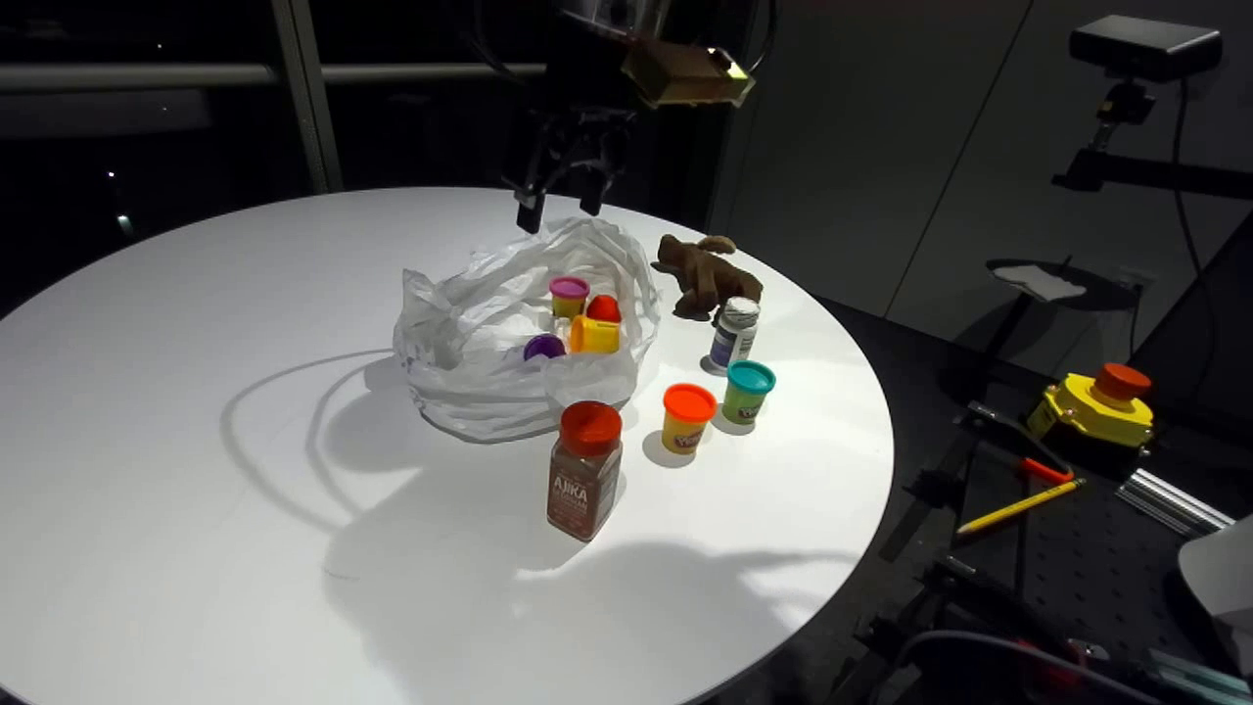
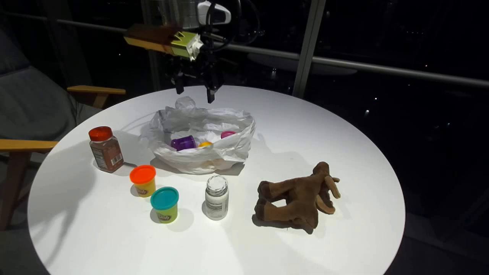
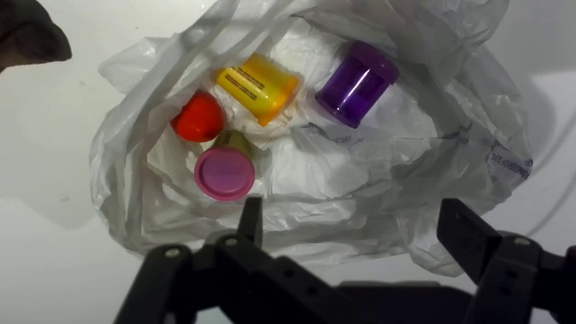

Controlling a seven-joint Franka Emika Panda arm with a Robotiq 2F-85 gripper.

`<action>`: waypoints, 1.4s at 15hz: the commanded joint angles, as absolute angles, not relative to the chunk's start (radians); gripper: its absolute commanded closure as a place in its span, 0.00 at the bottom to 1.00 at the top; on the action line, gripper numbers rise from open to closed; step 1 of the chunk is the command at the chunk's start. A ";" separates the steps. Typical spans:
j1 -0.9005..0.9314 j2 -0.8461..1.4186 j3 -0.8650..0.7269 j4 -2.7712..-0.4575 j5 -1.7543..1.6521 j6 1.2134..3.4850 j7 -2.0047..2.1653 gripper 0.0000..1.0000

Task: Pick the objects in the plastic bag and put them on the table

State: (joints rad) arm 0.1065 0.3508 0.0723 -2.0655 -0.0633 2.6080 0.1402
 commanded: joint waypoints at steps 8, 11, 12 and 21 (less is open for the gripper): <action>0.163 0.568 -0.019 -1.871 -0.091 2.487 0.246 0.00; 0.170 0.605 -0.046 -1.842 -0.093 2.480 0.284 0.00; 0.174 0.617 -0.052 -1.833 -0.092 2.481 0.297 0.00; 0.201 0.684 -0.094 -1.765 -0.101 2.519 0.385 0.00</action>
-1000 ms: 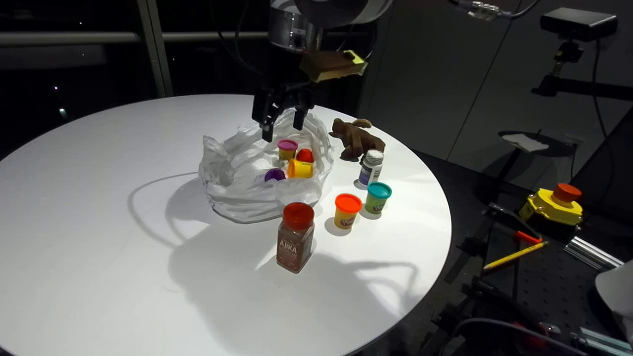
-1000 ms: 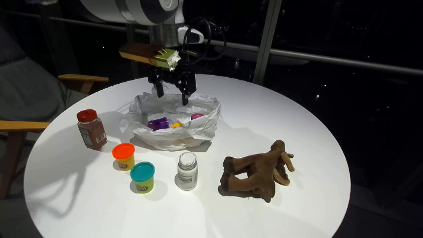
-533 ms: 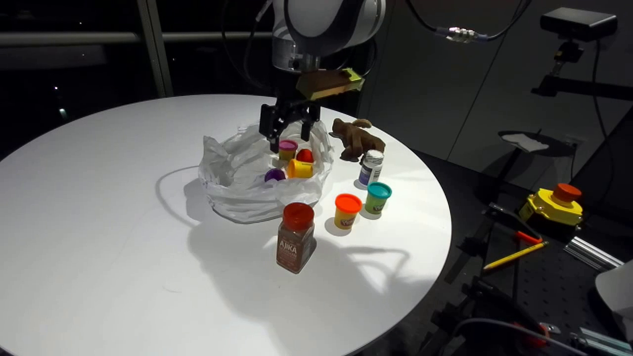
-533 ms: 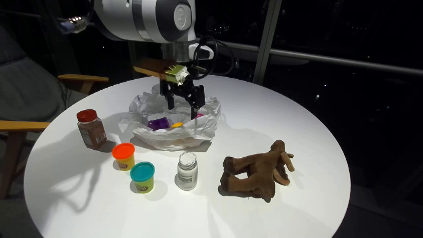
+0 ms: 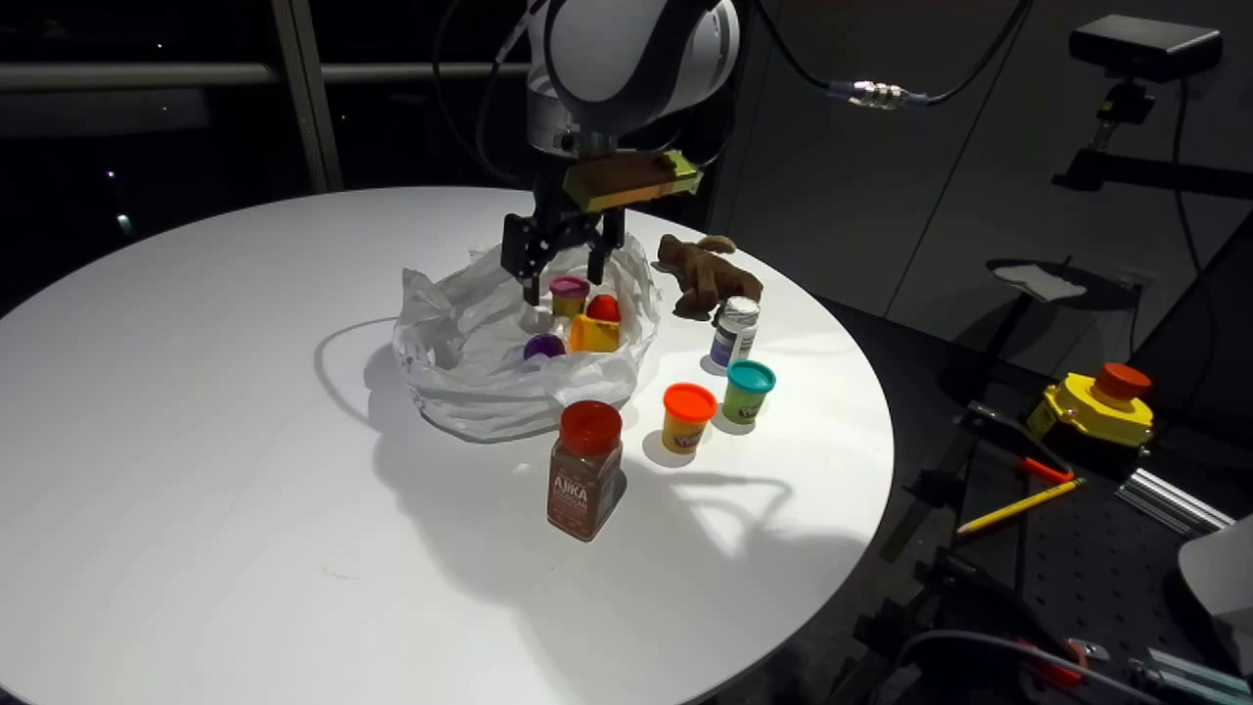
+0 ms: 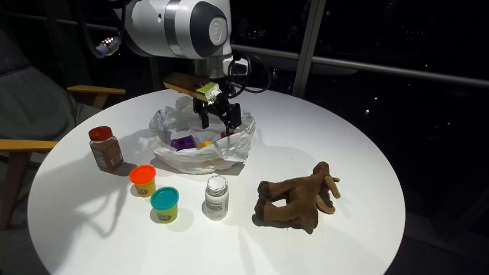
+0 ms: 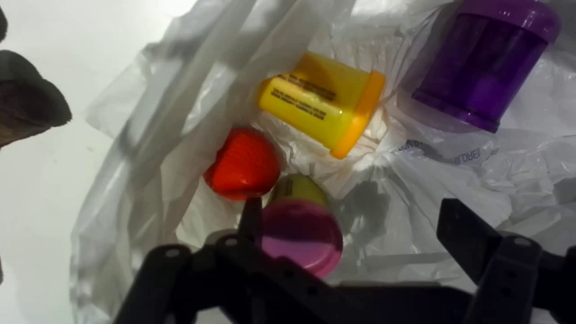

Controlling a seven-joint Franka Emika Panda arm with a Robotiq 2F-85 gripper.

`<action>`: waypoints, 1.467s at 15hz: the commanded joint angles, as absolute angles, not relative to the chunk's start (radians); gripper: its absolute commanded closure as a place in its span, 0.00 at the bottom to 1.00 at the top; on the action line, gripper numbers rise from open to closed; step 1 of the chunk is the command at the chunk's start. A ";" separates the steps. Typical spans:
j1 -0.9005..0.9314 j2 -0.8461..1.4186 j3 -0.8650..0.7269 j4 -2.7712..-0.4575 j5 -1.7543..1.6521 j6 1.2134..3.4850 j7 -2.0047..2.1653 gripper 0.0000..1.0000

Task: Pick the objects in the plastic bag and put them on the table

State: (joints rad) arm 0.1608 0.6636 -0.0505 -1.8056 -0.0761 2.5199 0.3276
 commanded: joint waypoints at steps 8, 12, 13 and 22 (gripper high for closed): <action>0.245 0.709 -0.154 -1.725 -0.145 2.500 0.464 0.00; 0.237 0.744 -0.157 -1.688 -0.140 2.483 0.469 0.00; 0.235 0.753 -0.158 -1.679 -0.138 2.478 0.469 0.00; 0.237 0.716 -0.154 -1.720 -0.125 2.474 0.474 0.65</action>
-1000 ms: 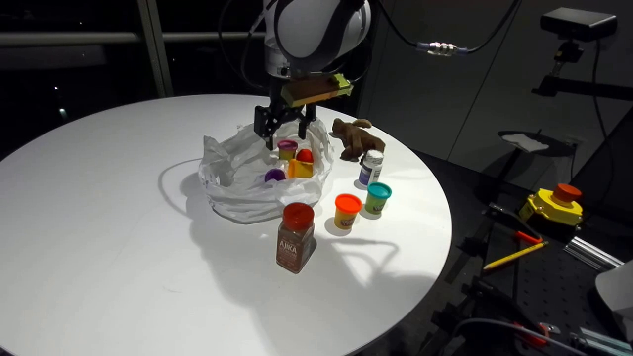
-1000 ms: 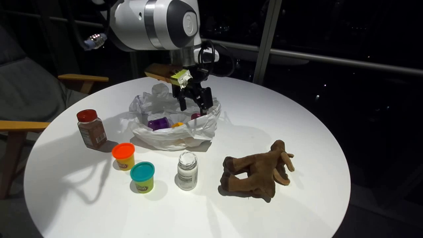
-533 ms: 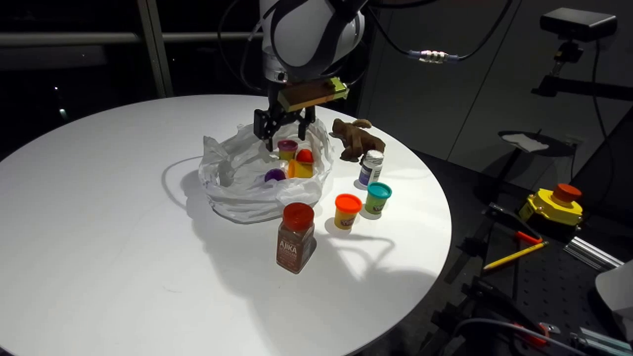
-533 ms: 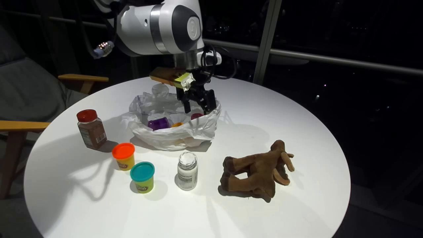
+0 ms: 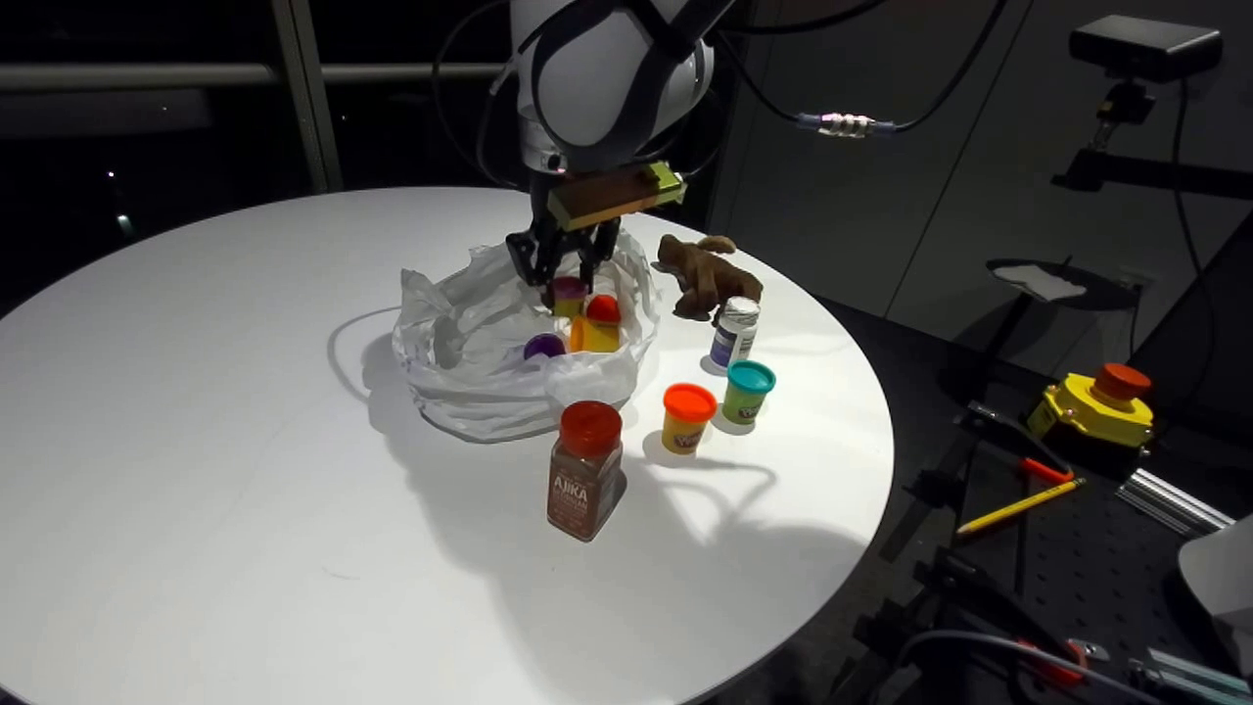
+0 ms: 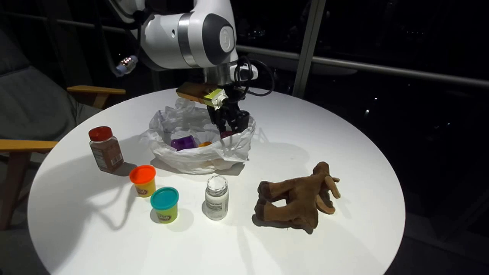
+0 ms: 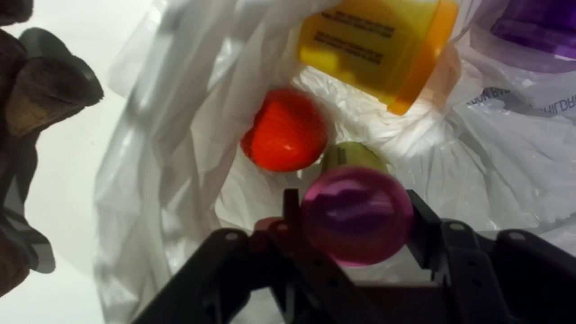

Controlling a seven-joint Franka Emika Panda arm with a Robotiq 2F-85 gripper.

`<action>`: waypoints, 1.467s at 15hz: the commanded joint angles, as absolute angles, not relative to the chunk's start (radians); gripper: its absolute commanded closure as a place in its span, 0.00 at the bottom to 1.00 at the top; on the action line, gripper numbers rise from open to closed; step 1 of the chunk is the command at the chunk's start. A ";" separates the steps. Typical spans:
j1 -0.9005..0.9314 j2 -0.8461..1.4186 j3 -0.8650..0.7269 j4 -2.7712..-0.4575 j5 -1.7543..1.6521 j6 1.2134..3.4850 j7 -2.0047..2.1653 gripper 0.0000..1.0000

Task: Pick the objects in the plastic bag and put them on the table

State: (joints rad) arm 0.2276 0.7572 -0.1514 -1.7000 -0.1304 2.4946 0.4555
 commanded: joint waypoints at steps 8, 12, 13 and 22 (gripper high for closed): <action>0.315 0.430 -0.169 -1.950 -0.172 2.465 0.596 0.73; 0.363 0.247 -0.127 -2.104 -0.276 2.438 0.673 0.73; 0.371 0.208 -0.104 -2.143 -0.297 2.421 0.693 0.73; 0.379 0.007 0.172 -2.432 -0.368 2.404 0.854 0.73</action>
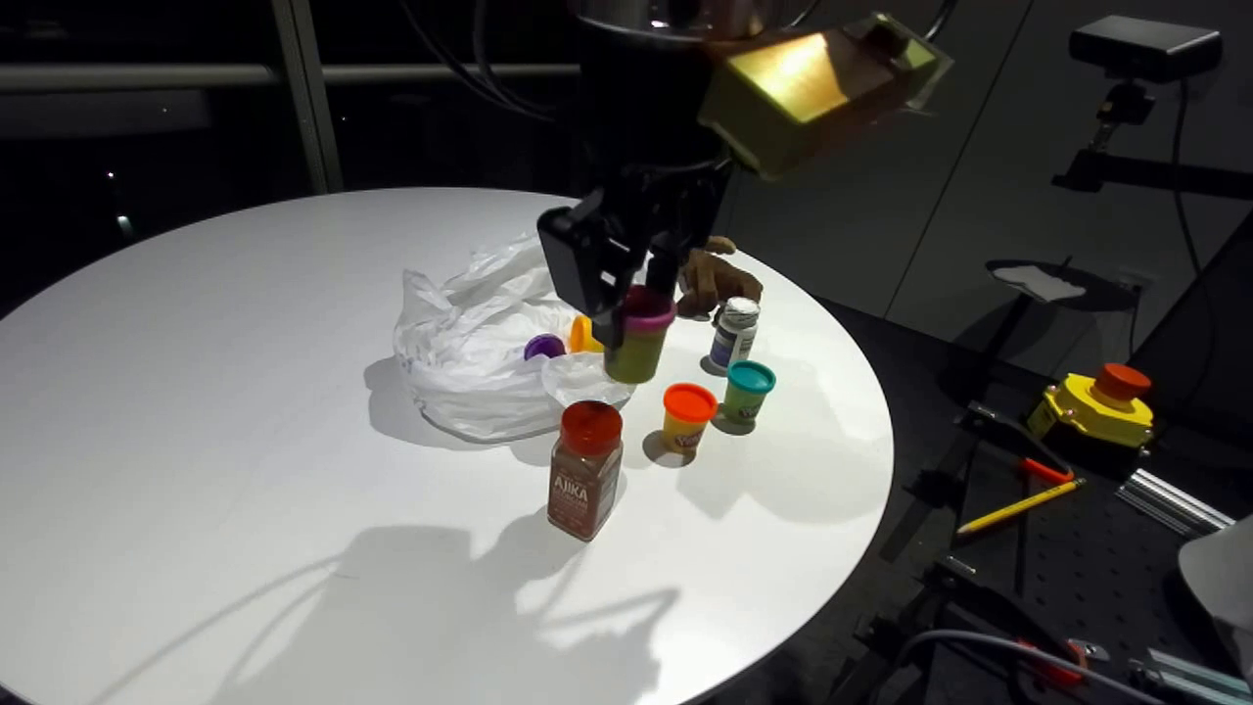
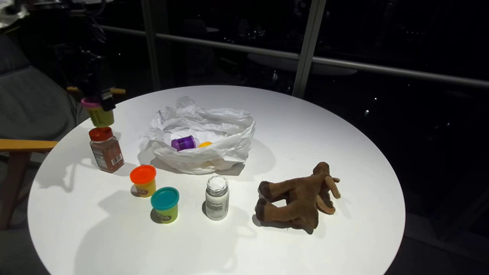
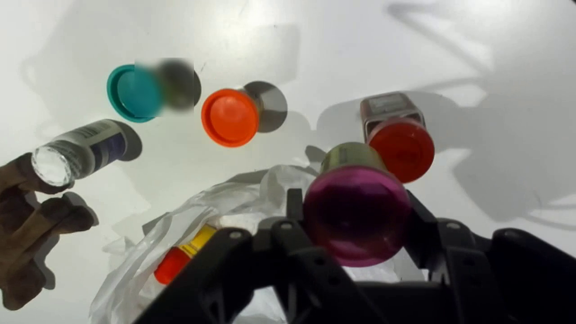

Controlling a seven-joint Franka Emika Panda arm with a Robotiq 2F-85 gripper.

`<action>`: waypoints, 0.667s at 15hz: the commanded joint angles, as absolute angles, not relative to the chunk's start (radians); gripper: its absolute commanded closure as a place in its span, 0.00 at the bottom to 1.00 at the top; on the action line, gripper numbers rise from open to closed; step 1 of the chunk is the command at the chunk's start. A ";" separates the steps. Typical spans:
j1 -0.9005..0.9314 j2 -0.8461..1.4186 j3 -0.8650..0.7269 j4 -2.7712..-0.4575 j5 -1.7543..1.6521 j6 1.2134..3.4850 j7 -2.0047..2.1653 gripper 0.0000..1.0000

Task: Pick the objects in the plastic bag and put them on the table

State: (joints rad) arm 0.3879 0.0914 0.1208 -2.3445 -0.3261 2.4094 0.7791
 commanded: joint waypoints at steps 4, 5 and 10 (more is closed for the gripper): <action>0.358 -0.022 0.222 -2.504 -0.341 2.423 0.886 0.73; 0.351 -0.013 0.225 -2.513 -0.332 2.436 0.868 0.73; 0.299 0.122 0.203 -2.532 -0.305 2.567 0.748 0.73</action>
State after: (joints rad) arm 0.3427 0.0507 0.2035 -2.5248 -0.3401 2.4735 0.8398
